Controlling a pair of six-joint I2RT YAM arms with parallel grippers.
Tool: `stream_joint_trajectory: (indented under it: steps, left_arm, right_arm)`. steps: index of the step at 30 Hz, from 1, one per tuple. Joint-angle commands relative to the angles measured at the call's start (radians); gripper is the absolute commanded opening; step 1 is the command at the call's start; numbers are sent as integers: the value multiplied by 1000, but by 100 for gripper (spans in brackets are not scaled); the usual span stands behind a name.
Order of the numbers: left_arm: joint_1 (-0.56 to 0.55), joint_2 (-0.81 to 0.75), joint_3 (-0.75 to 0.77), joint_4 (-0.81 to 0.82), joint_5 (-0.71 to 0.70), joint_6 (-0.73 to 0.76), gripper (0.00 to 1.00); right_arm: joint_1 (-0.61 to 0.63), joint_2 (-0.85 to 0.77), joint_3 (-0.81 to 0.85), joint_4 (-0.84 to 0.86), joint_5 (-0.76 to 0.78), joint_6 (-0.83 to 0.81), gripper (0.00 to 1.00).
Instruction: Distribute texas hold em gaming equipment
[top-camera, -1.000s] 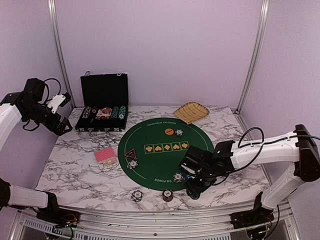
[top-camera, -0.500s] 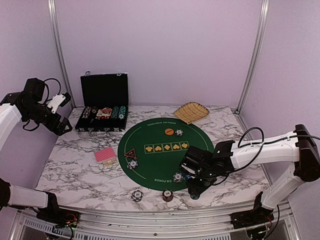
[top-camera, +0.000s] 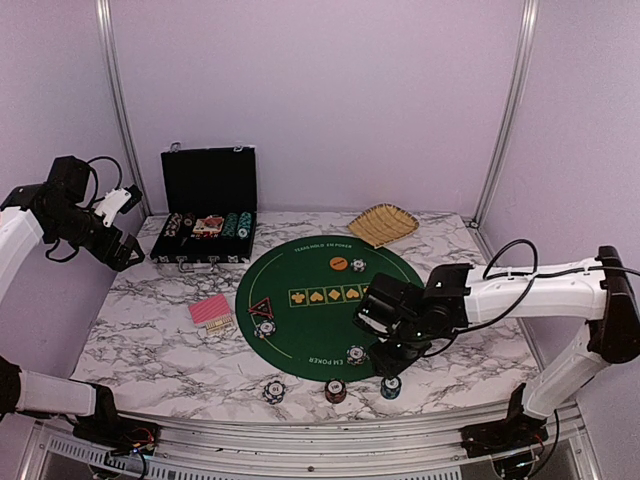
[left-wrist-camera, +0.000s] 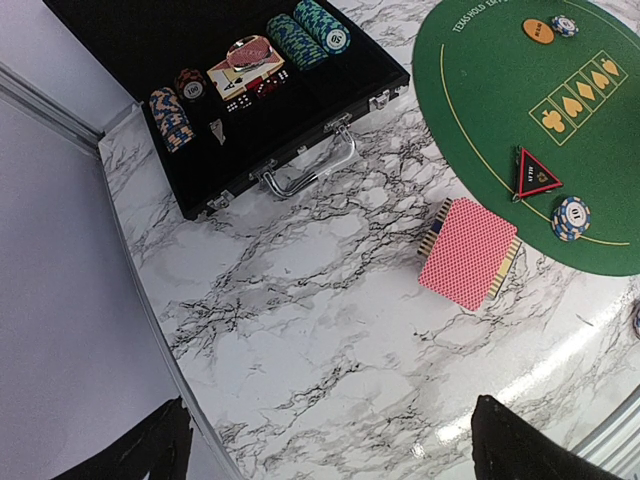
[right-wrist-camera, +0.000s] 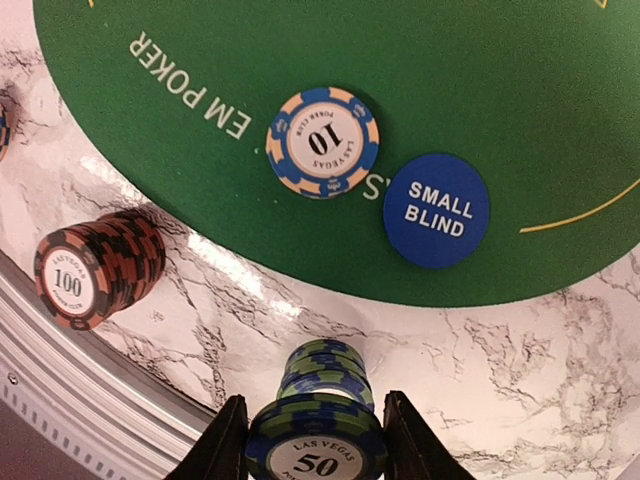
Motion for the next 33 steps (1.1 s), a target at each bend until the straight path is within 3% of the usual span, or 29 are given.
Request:
stream_joint_trajectory:
  steps: [1, 23, 33]
  left_arm:
    - [-4, -6, 19, -32, 21, -1, 99]
    - [-3, -5, 19, -32, 28, -6, 99]
    - [-3, -4, 26, -32, 33, -2, 99]
  right_arm:
    - [7, 19, 122, -45, 27, -30, 30]
    - [3, 680, 781, 90, -65, -189, 29]
    - [-18, 790, 863, 132, -129, -198, 29]
